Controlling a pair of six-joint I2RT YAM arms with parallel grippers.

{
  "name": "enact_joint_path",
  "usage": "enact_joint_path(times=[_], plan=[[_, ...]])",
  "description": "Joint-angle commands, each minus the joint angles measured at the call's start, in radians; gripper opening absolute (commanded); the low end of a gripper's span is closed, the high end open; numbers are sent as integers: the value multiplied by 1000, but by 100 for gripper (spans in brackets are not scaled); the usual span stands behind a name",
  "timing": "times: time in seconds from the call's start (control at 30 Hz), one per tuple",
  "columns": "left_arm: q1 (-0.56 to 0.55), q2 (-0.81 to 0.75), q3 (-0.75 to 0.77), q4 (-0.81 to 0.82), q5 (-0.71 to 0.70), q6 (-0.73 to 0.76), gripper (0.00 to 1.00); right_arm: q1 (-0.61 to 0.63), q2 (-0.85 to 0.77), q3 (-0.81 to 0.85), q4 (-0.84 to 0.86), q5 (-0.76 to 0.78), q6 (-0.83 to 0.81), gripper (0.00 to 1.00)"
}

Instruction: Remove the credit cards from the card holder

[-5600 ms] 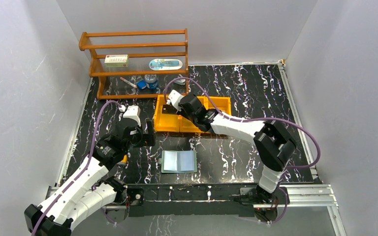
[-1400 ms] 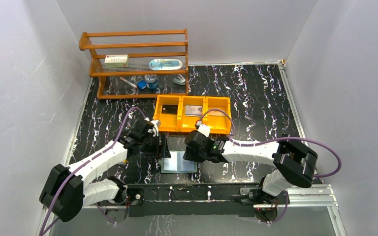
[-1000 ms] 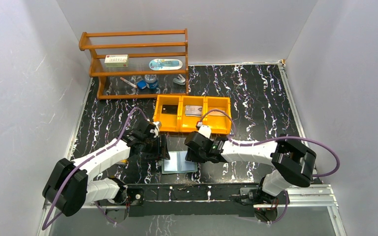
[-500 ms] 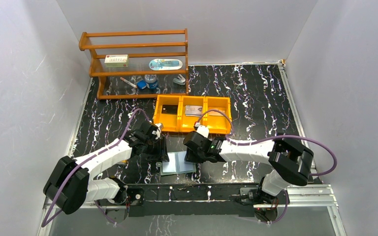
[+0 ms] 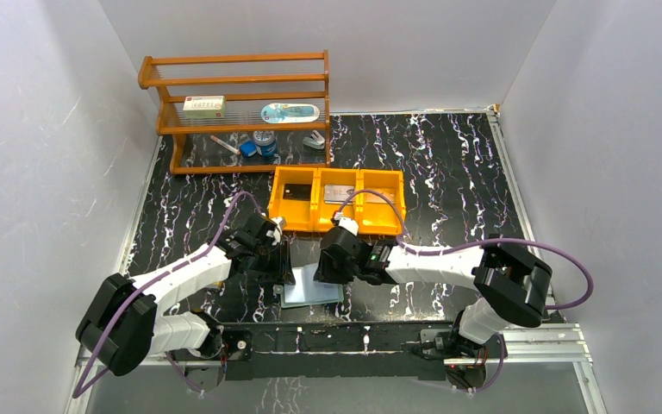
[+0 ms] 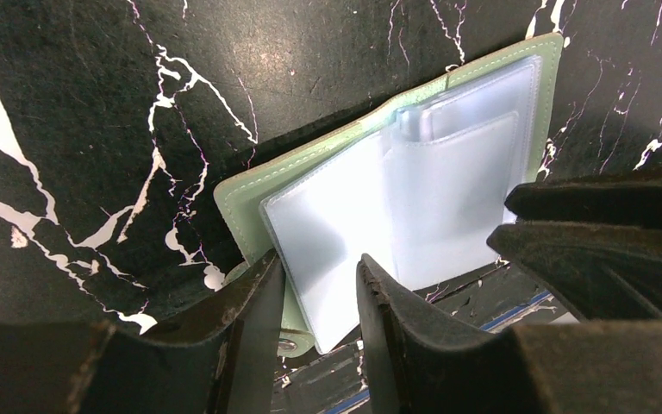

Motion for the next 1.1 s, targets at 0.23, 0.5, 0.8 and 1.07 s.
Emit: enact_joint_path(times=[0.23,0.5,0.8,1.07], plan=[[-5,-65,-14,-11,-32,-35,34,0,22,31,230,-177,-37,37],[-5,-134,-7,-68,-133,-87,38,-1,118,60,319,-302,-31,41],[-5,-204,-7,-122,-238,-134,48,-1,159,90,374,-397,-51,54],[-5,-166,5,-110,-198,-103,50,0,23,53,371,-349,-135,69]])
